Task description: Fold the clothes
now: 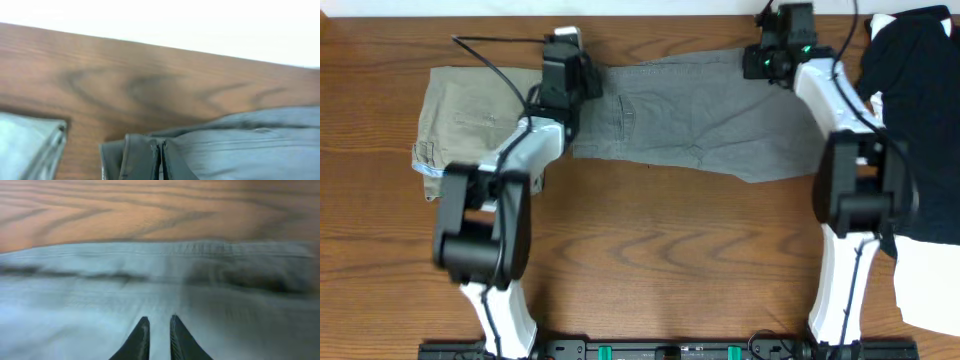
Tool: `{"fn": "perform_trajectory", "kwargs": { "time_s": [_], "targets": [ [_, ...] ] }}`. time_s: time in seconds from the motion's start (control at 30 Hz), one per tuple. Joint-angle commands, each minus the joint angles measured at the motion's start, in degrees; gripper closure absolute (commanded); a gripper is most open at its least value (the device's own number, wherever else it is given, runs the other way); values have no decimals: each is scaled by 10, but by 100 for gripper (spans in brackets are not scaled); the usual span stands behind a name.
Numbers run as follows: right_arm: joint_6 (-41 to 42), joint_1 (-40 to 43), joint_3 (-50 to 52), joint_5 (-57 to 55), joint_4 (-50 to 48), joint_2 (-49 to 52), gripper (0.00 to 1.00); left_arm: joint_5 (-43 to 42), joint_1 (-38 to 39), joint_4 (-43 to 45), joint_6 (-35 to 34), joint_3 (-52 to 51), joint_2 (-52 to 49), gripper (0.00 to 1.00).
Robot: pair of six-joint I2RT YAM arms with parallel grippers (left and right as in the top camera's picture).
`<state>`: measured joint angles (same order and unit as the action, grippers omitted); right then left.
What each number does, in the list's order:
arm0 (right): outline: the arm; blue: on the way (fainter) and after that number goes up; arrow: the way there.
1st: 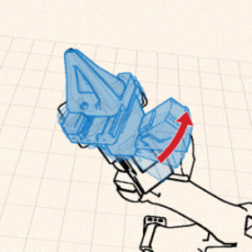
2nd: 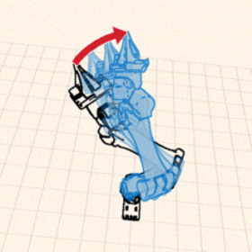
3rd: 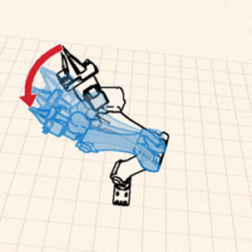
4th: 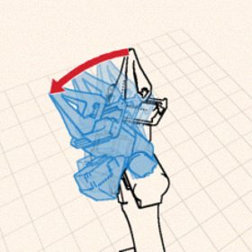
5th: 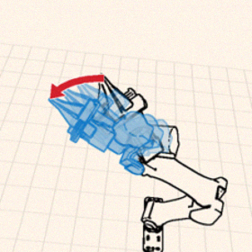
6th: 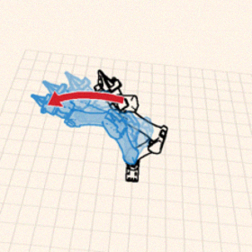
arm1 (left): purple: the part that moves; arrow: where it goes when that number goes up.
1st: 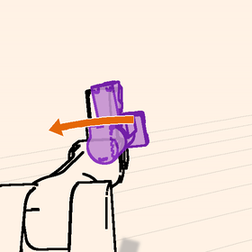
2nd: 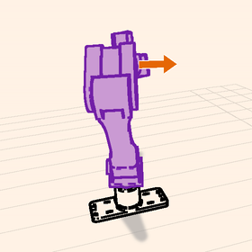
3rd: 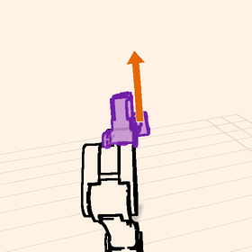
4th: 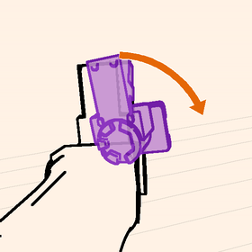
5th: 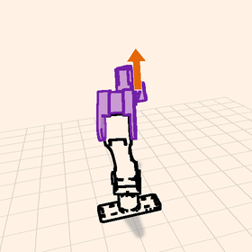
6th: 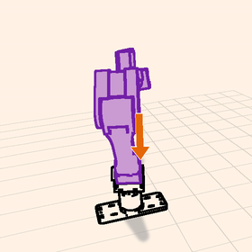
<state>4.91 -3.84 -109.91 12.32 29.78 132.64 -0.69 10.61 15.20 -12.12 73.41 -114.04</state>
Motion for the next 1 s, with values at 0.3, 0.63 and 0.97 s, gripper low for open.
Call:
{"fn": "perform_trajectory", "kwargs": {
  "time_s": [0.3,0.63,0.97],
  "targets": [
    [79,-58,7,157,254,-123,99,-147,4,-57,9,15,5,92],
    [101,-122,116,165,278,-107,99,-199,5,-60,10,15,-68,91],
    [145,-132,286,127,150,-107,99,-198,5,-62,12,14,-70,91]
  ]
}}
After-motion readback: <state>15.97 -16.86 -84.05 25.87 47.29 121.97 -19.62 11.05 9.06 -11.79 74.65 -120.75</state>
